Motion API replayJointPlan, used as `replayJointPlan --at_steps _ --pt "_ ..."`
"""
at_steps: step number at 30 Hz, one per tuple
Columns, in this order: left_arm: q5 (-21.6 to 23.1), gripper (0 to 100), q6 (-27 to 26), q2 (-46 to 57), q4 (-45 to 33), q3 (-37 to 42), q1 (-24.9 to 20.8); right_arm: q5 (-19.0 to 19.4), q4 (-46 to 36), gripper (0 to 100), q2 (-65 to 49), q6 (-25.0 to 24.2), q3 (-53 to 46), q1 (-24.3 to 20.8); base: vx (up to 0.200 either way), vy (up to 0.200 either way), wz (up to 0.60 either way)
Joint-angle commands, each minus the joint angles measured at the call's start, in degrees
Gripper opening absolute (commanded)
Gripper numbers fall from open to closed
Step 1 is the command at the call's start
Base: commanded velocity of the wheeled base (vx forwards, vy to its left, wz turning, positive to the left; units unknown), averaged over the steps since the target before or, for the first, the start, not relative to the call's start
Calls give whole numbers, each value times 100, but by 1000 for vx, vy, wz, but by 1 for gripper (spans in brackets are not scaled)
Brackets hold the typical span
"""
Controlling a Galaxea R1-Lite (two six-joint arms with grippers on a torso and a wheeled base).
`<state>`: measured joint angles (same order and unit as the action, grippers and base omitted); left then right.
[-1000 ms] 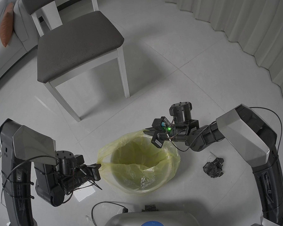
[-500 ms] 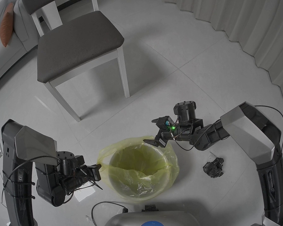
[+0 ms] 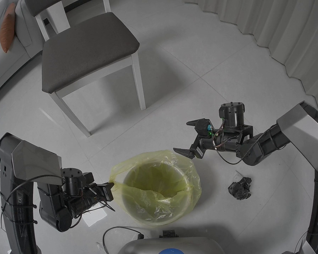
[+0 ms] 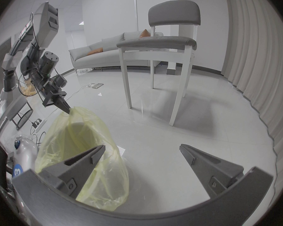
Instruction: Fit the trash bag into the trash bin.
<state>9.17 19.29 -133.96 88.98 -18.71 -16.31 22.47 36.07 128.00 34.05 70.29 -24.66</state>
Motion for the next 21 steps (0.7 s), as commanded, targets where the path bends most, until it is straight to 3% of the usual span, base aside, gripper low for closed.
replayJointPlan --at_steps 1,7,8,16,21 --pt "6 0 -13 195 102 131 -56 56 146 100 -478 -39 -569 -109 0 0 0" --pt "-11 0 -4 169 102 140 -21 56 304 100 -425 -39 -701 -223 0 0 0" --pt "-20 100 -4 169 102 131 -4 56 304 100 -425 -39 -710 -223 0 0 0" --pt "-55 100 -56 2 102 193 49 56 313 100 -434 -39 -780 -223 0 0 0" --pt "-328 100 -65 -121 102 228 14 56 322 100 -460 -21 -921 -223 0 0 0"
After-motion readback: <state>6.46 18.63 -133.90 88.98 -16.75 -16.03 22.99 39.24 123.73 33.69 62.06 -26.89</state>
